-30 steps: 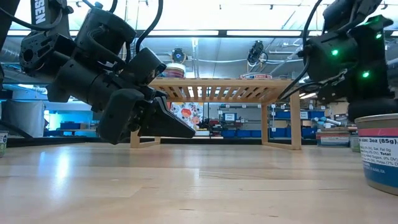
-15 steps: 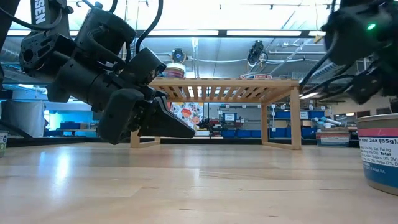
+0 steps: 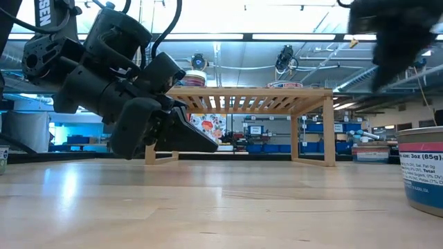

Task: Stack canned seafood by type on shelf
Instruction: Stack the blue pink tuna can on top of the blue pink tuna can on the shelf

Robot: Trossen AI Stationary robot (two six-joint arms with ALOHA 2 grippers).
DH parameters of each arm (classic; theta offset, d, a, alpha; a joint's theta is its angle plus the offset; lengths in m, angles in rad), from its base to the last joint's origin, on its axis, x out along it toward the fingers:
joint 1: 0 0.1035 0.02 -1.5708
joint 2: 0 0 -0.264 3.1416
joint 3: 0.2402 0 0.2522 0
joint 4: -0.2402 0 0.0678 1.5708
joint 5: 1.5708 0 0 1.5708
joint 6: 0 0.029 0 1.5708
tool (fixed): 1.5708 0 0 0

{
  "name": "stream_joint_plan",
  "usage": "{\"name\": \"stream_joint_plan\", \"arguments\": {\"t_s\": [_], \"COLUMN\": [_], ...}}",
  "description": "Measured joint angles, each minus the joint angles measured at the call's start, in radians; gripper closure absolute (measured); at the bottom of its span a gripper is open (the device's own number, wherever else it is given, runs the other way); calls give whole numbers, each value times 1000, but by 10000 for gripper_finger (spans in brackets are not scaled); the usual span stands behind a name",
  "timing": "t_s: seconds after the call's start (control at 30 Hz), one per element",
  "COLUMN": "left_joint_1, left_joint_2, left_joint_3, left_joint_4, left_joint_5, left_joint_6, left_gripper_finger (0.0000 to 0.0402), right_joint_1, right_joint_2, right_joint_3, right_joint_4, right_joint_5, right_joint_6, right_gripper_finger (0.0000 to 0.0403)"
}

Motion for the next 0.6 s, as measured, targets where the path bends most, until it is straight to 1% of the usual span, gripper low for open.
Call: {"name": "stream_joint_plan", "arguments": {"t_s": [0.1,0.2,0.3,0.4,0.6], "left_joint_1": [0,0,0,0,0], "left_joint_2": [0,0,0,0,0], "left_joint_3": [0,0,0,0,0], "left_joint_4": [0,0,0,0,2], "left_joint_5": [0,0,0,0,0], "left_joint_6": [-11,-13,-13,-14,-14], "left_gripper_finger": [397,397,397,397,397], "right_joint_1": [-125,-282,-455,-610,-851], "right_joint_2": [-81,-155,-207,-227,-213], "right_joint_3": [0,0,0,0,0], "right_joint_4": [-28,-37,-30,-25,-27], "right_joint_5": [93,133,136,136,133], "right_joint_6": [32,1,-77,-167,-321], "right_gripper_finger": [401,402,402,402,402]}}
